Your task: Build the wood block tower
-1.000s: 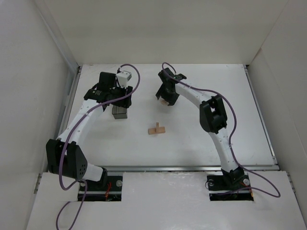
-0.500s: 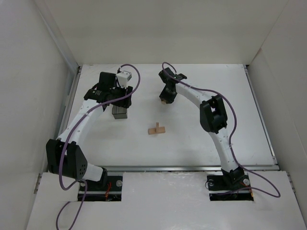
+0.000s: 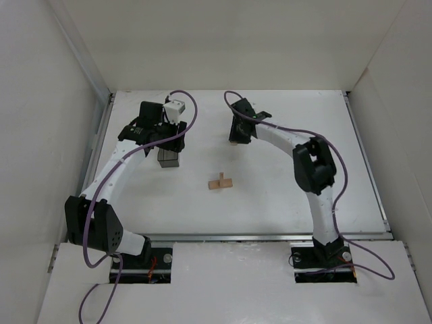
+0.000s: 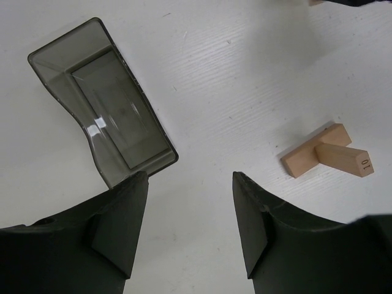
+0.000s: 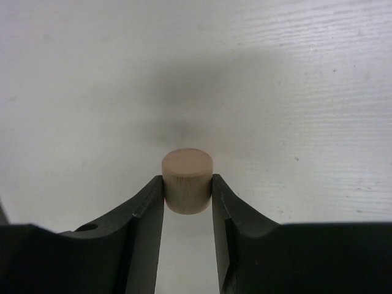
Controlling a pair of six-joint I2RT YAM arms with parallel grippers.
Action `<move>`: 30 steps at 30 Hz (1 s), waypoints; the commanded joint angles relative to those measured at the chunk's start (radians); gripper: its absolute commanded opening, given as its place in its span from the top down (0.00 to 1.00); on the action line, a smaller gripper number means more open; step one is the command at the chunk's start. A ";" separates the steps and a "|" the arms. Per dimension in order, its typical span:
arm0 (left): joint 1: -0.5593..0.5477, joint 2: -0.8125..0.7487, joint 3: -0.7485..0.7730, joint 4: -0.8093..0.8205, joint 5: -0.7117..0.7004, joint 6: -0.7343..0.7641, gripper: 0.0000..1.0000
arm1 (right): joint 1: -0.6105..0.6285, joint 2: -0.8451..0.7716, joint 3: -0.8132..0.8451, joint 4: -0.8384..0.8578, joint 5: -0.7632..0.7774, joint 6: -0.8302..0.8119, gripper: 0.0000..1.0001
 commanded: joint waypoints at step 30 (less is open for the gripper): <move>-0.362 0.190 0.566 -0.442 0.438 0.212 0.19 | 0.111 -1.081 -1.117 1.180 -0.737 -1.011 1.00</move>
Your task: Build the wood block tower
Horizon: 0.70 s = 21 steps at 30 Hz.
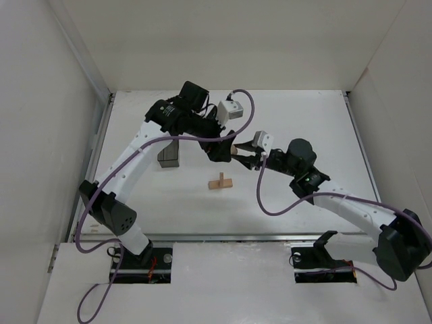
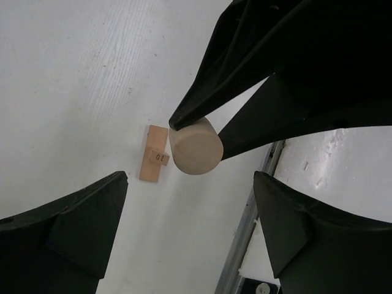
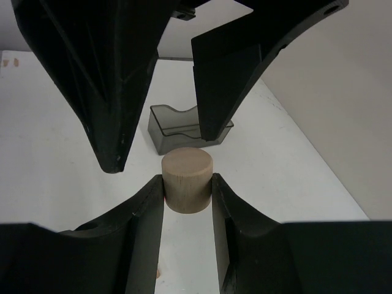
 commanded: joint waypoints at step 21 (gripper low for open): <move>-0.016 0.023 -0.020 0.125 -0.016 -0.174 0.55 | 0.045 0.034 0.033 0.077 0.066 -0.005 1.00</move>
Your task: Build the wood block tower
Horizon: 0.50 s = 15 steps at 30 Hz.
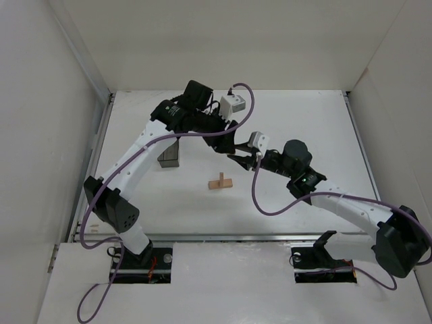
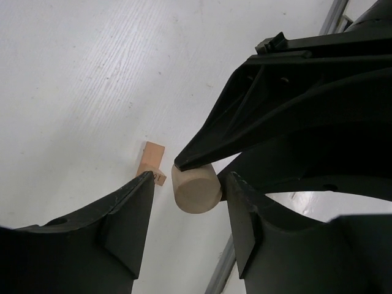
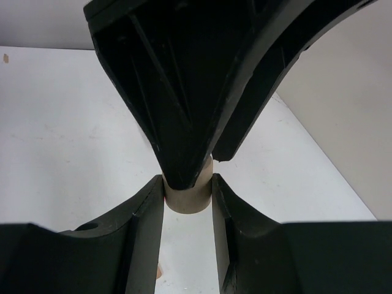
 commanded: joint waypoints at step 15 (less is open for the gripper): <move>-0.004 0.003 -0.034 0.011 0.013 -0.016 0.98 | 0.011 0.029 0.062 0.093 0.014 0.012 1.00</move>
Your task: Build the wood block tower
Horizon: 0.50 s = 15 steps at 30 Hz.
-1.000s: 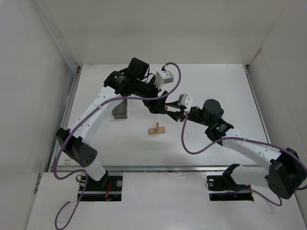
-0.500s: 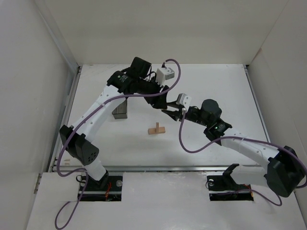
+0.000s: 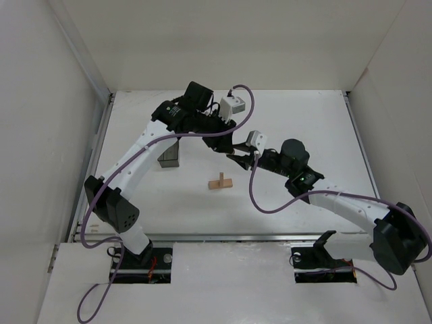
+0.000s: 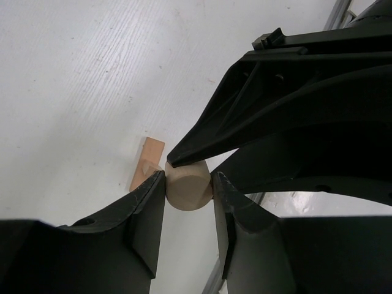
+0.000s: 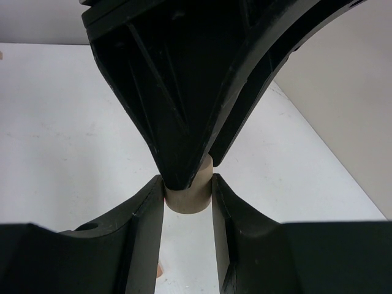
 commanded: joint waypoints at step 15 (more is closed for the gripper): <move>-0.004 0.029 0.009 -0.078 -0.098 0.090 1.00 | 0.009 -0.023 0.077 -0.045 0.069 0.052 0.00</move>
